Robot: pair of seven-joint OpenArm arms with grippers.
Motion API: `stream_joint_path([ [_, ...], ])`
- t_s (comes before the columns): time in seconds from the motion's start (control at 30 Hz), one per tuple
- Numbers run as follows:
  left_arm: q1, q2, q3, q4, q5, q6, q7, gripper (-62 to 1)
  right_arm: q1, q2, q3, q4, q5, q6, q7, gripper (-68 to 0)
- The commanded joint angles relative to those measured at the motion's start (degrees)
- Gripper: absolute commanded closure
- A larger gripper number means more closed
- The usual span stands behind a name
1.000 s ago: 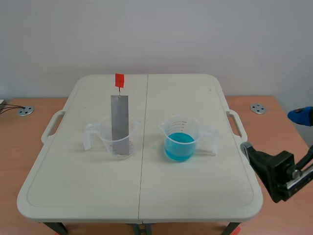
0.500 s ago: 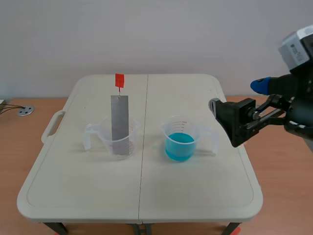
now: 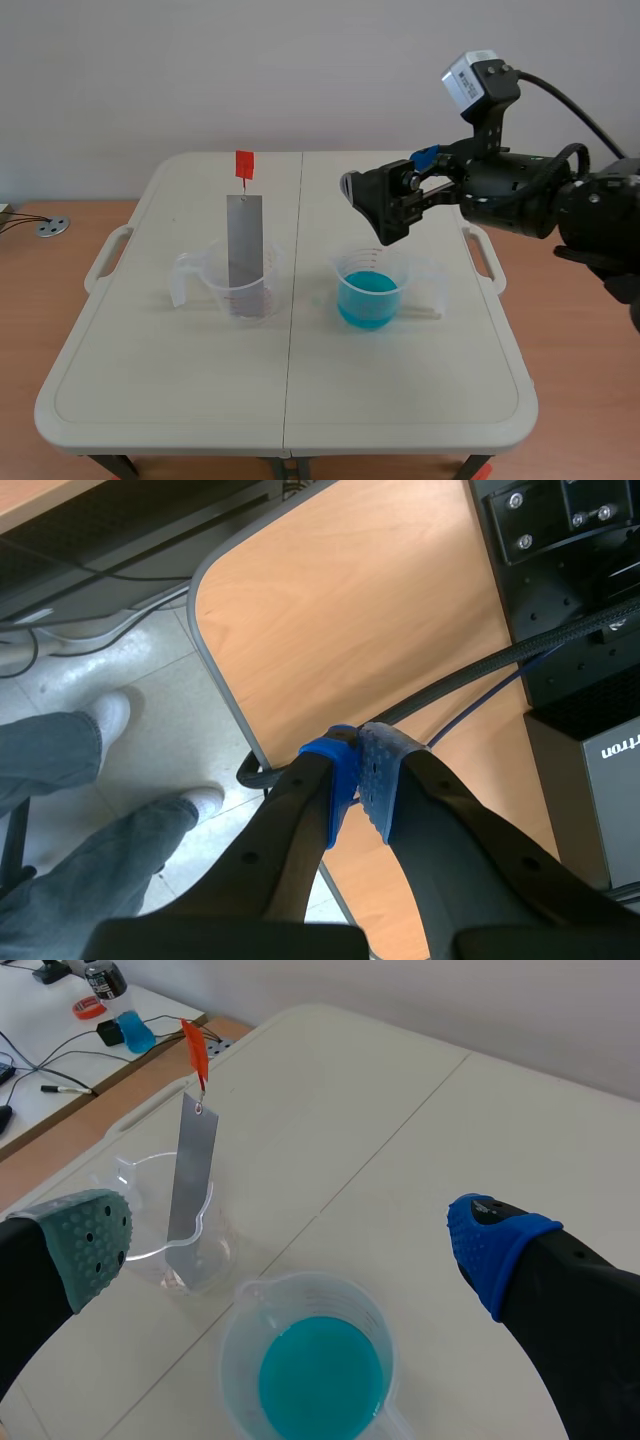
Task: Hold the metal plate by the orange handle, dip it into the blue solution, take it out and point at it, then put the plate back in the beaker on the left.
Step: 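Lift the metal plate out of the left beaker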
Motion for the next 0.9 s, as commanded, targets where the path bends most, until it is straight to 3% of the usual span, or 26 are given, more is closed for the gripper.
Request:
stream_joint_path([
  [0.0,0.3,0.3,0.2,0.6,0.0,-0.1,-0.5,-1.4,3.2,-1.3,-0.5,-1.6,0.6,0.9,0.2,-66.3],
  [0.47,-0.6,0.3,0.2,0.3,0.0,-0.1,-0.5,-1.4,20.7,-13.3,-6.8,-19.3,-4.7,1.7,-4.7,-66.3],
  [0.87,-0.6,0.3,0.2,0.3,0.0,-0.1,-0.5,-1.5,30.3,-23.4,-8.5,-34.6,-11.5,1.9,-5.0,-66.3],
])
